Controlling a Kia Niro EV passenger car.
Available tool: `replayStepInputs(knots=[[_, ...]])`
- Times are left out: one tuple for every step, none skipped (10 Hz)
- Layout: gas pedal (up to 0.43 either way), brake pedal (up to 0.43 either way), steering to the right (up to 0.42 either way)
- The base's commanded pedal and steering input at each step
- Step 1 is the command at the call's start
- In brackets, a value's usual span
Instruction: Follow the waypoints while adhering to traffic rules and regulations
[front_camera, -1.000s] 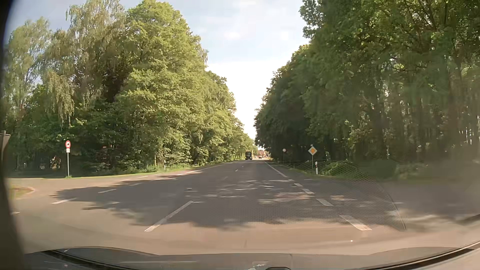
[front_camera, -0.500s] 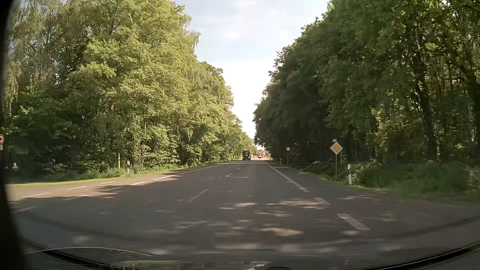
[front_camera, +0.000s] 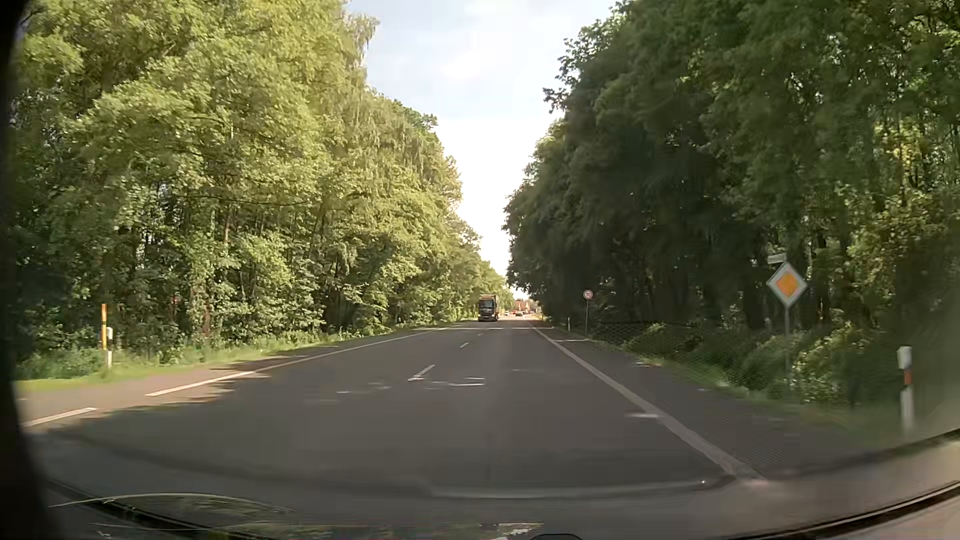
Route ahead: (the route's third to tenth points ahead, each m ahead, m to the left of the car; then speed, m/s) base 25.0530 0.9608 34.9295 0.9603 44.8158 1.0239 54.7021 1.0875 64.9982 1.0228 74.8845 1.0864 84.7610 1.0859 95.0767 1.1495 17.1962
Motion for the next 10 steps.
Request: replayStepInputs(knots=[[0.157, 0.000, -0.001], [0.157, 0.000, -0.002], [0.157, 0.000, -0.002], [0.157, 0.000, -0.003], [0.157, 0.000, -0.003], [0.157, 0.000, -0.003], [0.150, 0.000, -0.004], [0.150, 0.000, -0.004], [0.150, 0.000, -0.003], [0.150, 0.000, -0.003]])
